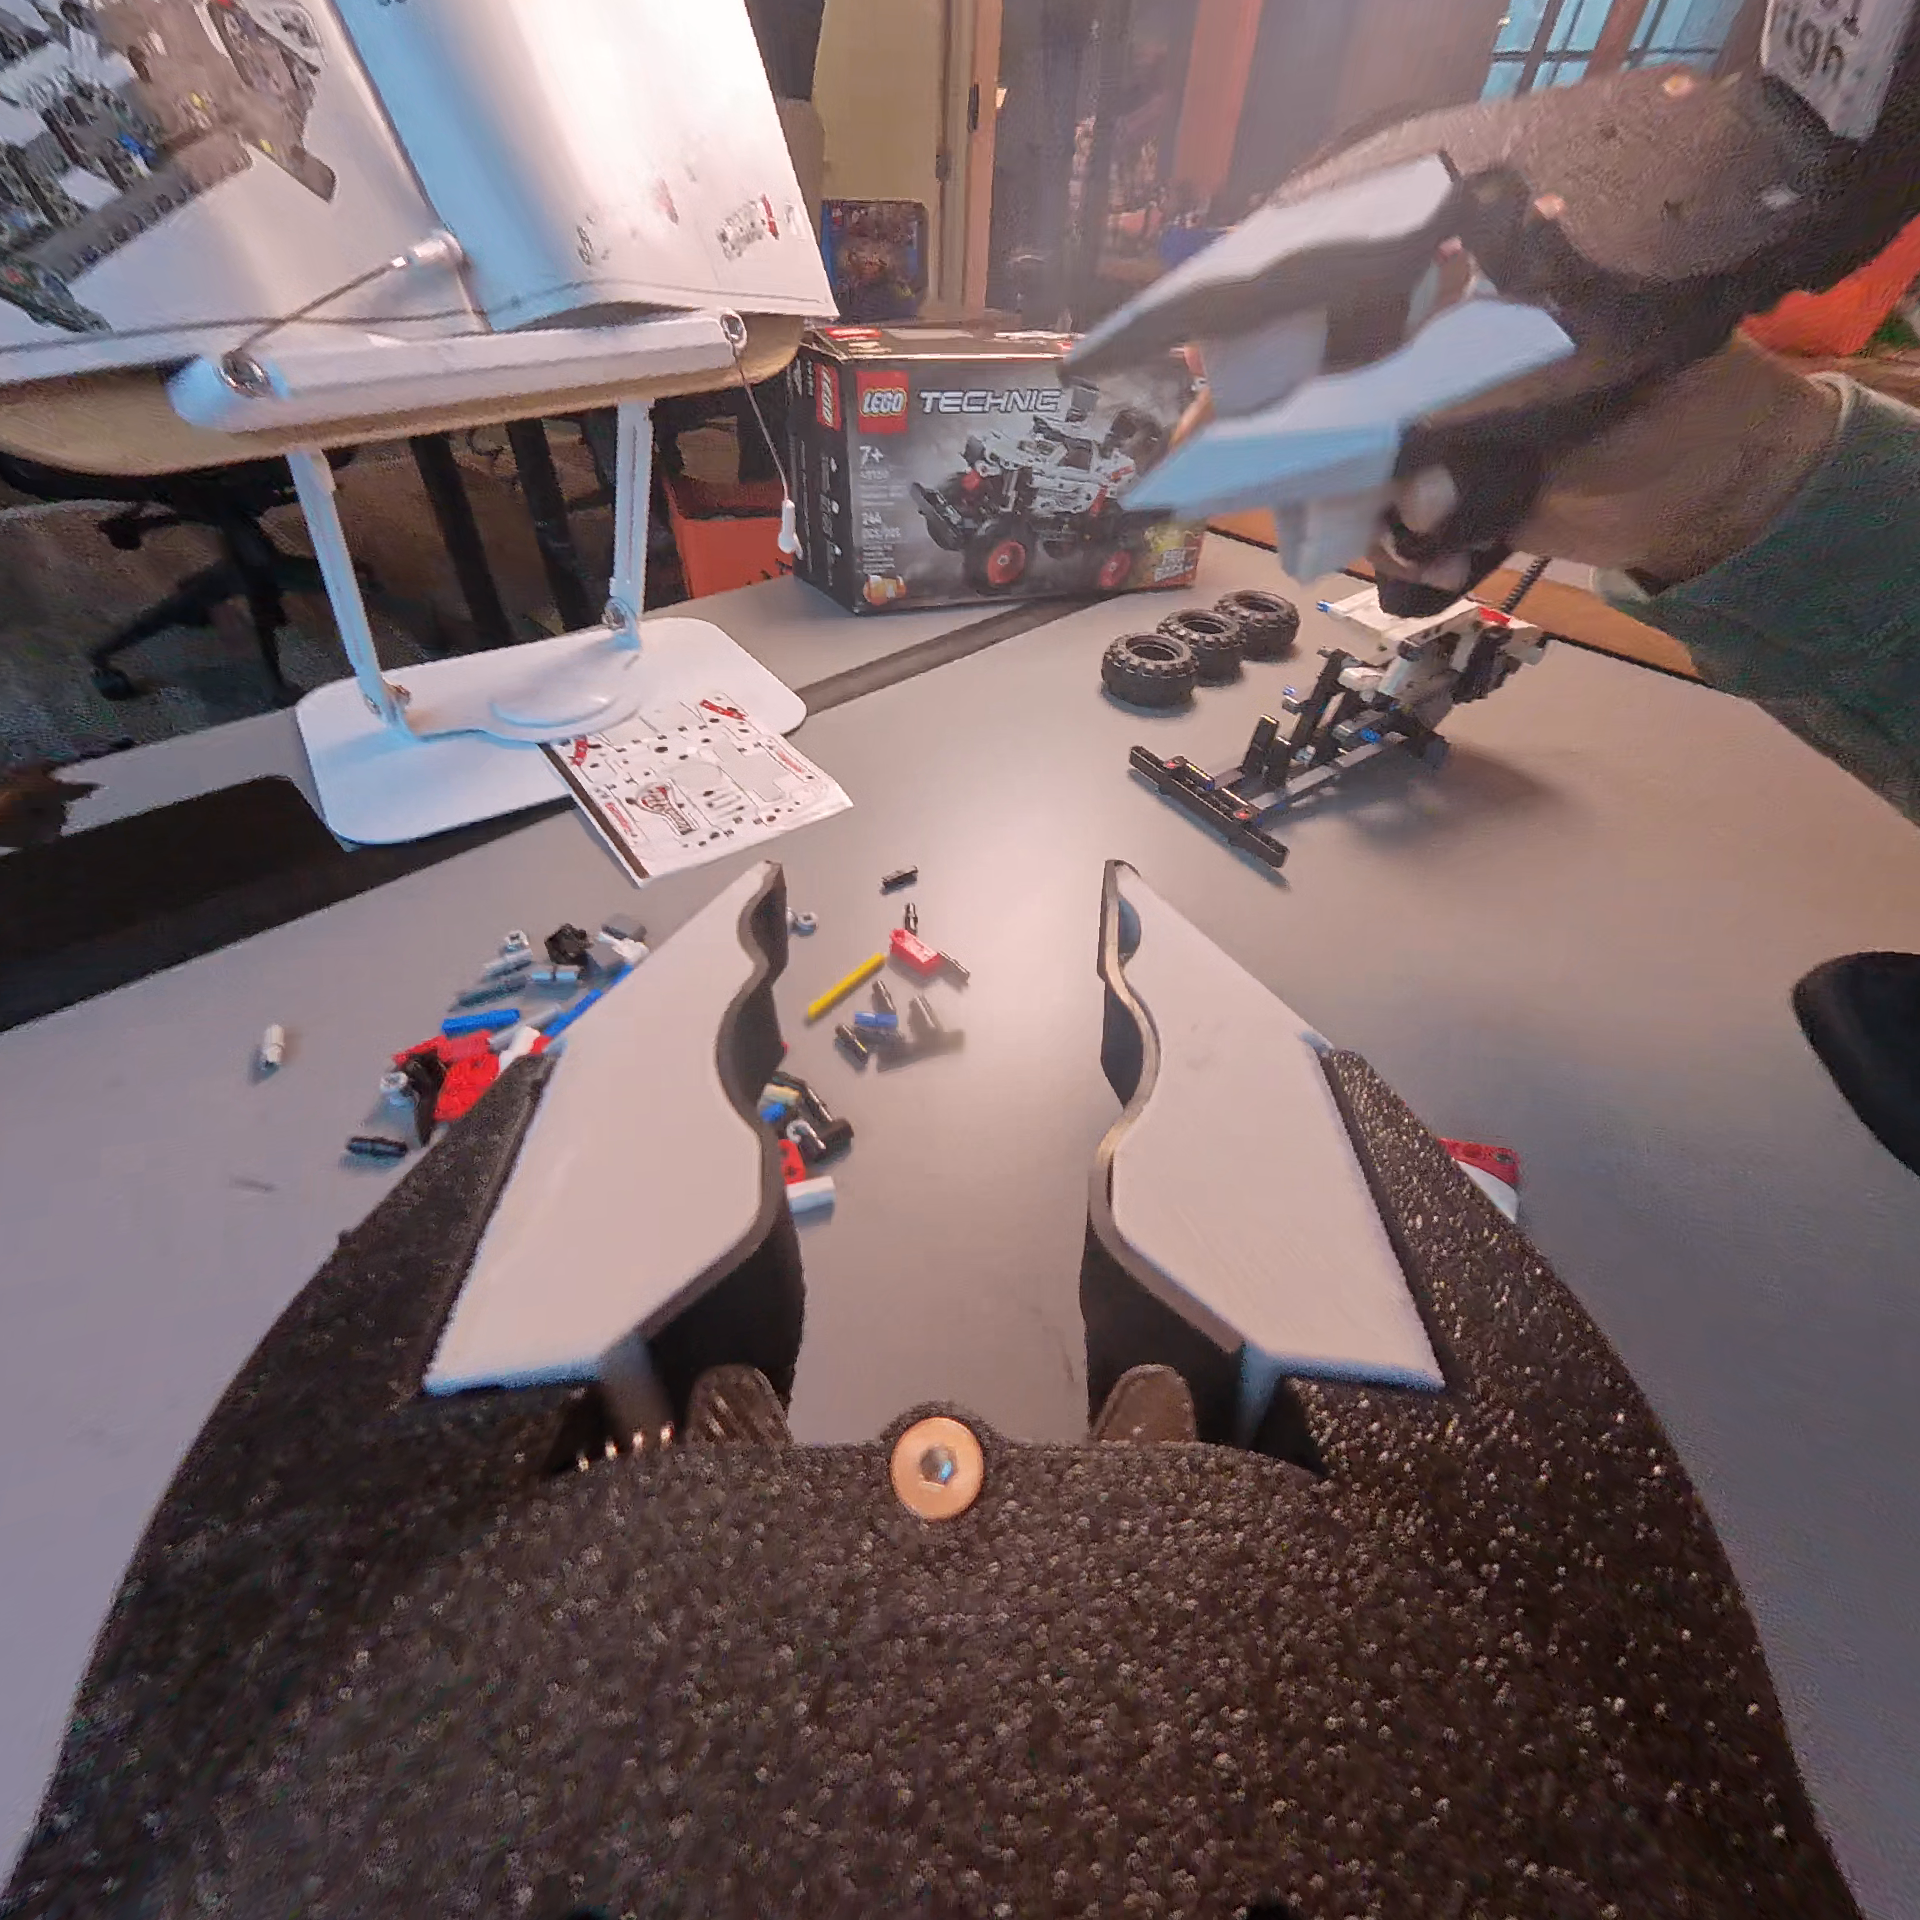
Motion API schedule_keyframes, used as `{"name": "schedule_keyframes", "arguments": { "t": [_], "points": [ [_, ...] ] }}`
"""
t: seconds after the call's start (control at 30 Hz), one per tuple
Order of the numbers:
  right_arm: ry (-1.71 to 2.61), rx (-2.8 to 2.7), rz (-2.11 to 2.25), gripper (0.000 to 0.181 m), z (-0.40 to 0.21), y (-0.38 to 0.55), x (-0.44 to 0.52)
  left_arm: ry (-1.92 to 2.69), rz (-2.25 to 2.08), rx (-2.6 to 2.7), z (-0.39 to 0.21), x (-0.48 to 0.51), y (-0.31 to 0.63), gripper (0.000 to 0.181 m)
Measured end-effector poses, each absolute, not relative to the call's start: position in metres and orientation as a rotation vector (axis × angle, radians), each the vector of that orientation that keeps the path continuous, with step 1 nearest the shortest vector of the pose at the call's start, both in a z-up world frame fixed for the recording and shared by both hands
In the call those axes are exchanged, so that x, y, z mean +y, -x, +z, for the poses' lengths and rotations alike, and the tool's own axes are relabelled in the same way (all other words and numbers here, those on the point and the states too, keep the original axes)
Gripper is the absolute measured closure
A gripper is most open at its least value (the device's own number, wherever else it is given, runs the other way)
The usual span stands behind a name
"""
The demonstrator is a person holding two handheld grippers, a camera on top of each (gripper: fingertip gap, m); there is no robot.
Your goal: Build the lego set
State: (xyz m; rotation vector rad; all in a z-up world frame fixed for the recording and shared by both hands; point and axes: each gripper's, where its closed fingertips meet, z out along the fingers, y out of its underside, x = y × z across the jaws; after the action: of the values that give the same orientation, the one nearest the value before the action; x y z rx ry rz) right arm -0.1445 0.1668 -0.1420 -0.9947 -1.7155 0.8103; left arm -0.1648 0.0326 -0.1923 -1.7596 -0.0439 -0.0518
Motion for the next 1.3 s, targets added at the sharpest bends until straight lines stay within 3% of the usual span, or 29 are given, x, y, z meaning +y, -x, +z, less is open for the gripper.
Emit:
{"name": "schedule_keyframes", "arguments": {
  "t": [0.27, 0.4, 0.57, 0.63, 0.67, 0.83, 1.07, 1.23, 1.3],
  "points": [
    [1.345, -1.202, 0.765, 0.086, -0.093, 0.263, 0.334, 1.727, 0.31, -0.005, -0.131, 0.113, 0.236, 0.138],
    [1.361, -1.08, 0.688, 0.077, -0.085, 0.289, 0.363, 1.785, 0.381, -0.034, -0.109, 0.18, 0.296, 0.144],
    [1.393, -1.046, 0.691, 0.074, -0.102, 0.303, 0.367, 1.915, 0.544, 0.074, -0.127, 0.243, 0.343, 0.146],
    [1.402, -1.031, 0.71, 0.074, -0.108, 0.305, 0.369, 1.96, 0.605, 0.095, -0.138, 0.253, 0.356, 0.16],
    [1.395, -1.023, 0.709, 0.074, -0.109, 0.305, 0.37, 1.96, 0.613, 0.092, -0.14, 0.254, 0.36, 0.173],
    [1.374, -1.019, 0.71, 0.08, -0.111, 0.302, 0.369, 1.785, 0.448, -0.161, -0.119, 0.234, 0.383, 0.181],
    [1.378, -1.028, 0.698, 0.087, -0.113, 0.302, 0.366, 1.535, -0.128, -0.663, -0.146, 0.178, 0.41, 0.165],
    [1.355, -1.055, 0.684, 0.117, -0.115, 0.306, 0.355, 1.451, -0.072, -0.666, -0.138, 0.15, 0.397, 0.158],
    [1.348, -1.08, 0.685, 0.136, -0.116, 0.309, 0.35, 1.456, -0.052, -0.606, -0.124, 0.151, 0.387, 0.156]
  ]
}}
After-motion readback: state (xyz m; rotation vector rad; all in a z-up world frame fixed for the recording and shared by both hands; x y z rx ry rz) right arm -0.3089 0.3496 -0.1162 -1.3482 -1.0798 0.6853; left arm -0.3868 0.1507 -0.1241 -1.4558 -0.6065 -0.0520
